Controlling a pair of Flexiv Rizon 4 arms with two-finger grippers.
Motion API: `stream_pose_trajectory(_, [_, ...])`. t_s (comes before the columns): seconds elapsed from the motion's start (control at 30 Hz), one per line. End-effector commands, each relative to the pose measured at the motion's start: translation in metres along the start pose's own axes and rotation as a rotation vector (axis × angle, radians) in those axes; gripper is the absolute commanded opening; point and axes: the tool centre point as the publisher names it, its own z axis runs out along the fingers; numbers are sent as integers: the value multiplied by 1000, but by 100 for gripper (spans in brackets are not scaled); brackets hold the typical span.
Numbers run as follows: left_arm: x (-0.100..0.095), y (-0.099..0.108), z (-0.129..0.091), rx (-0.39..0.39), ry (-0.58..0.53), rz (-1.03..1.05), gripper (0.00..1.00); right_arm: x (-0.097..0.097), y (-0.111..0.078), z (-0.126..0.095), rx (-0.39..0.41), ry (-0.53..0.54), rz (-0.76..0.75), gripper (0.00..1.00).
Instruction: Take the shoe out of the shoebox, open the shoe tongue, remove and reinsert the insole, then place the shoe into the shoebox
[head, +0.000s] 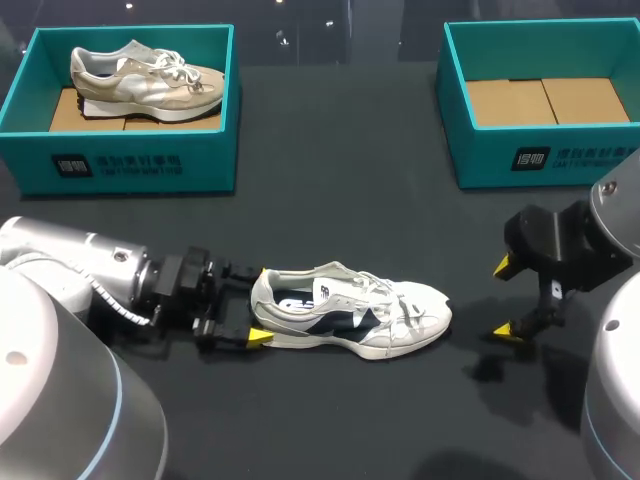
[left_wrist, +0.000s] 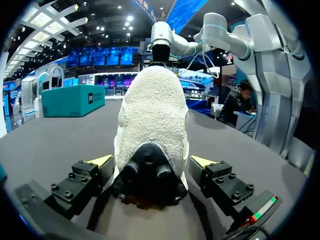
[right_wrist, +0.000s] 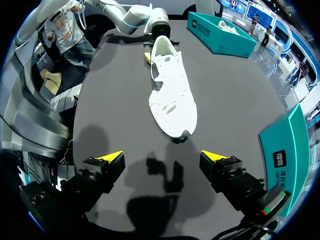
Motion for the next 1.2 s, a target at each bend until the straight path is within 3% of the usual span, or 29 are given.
stream_pose_trajectory(0.03, [-1, 0, 5, 8, 0, -2, 100, 2, -1, -1, 1, -3, 1, 100])
stream_pose_trajectory(0.6, [-2, -5, 22, 37, -33, -17, 100, 2, -1, -1, 1, -3, 1, 100])
stream_pose_trajectory(0.63, [-2, -5, 22, 39, -34, -18, 95, 2, -1, -1, 1, -3, 1, 100])
stream_pose_trajectory(0.7, [-2, -5, 23, 40, -36, -19, 0, 2, -1, -1, 1, -3, 1, 100])
stream_pose_trajectory(1.2, [-5, -5, 20, 49, -42, -27, 0, 2, -1, -1, 1, -3, 1, 100])
